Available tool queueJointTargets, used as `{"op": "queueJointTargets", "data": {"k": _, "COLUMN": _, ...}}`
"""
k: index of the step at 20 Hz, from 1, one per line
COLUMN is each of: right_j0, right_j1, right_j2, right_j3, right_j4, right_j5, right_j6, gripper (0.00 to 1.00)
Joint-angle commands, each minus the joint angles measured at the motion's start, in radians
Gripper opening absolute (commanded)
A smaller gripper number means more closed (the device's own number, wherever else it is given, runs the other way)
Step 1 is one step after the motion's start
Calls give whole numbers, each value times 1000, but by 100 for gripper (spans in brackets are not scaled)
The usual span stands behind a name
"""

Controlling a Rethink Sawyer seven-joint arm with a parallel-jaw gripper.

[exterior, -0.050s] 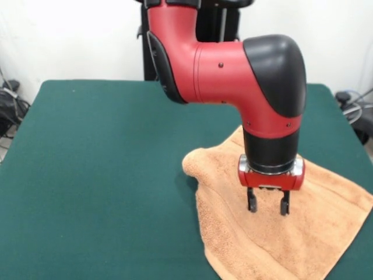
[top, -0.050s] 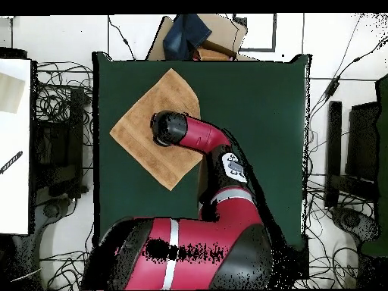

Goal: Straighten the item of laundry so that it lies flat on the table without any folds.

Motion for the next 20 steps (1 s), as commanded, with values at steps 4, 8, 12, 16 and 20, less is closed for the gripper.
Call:
{"op": "queueJointTargets", "data": {"k": 4, "right_j0": 32, "right_j1": 11, "right_j2": 110, "right_j3": 260, "right_j4": 95, "right_j5": -112, "right_j6": 310, "gripper": 100}}
{"op": "queueJointTargets", "data": {"k": 8, "right_j0": 44, "right_j1": 8, "right_j2": 108, "right_j3": 275, "right_j4": 133, "right_j5": -115, "right_j6": 308, "gripper": 100}}
{"op": "queueJointTargets", "data": {"k": 12, "right_j0": 46, "right_j1": 3, "right_j2": 118, "right_j3": 287, "right_j4": 182, "right_j5": -90, "right_j6": 304, "gripper": 100}}
{"op": "queueJointTargets", "data": {"k": 16, "right_j0": 52, "right_j1": -7, "right_j2": 129, "right_j3": 319, "right_j4": 217, "right_j5": -115, "right_j6": 312, "gripper": 100}}
{"op": "queueJointTargets", "data": {"k": 20, "right_j0": 53, "right_j1": -18, "right_j2": 141, "right_j3": 356, "right_j4": 242, "right_j5": -150, "right_j6": 315, "gripper": 100}}
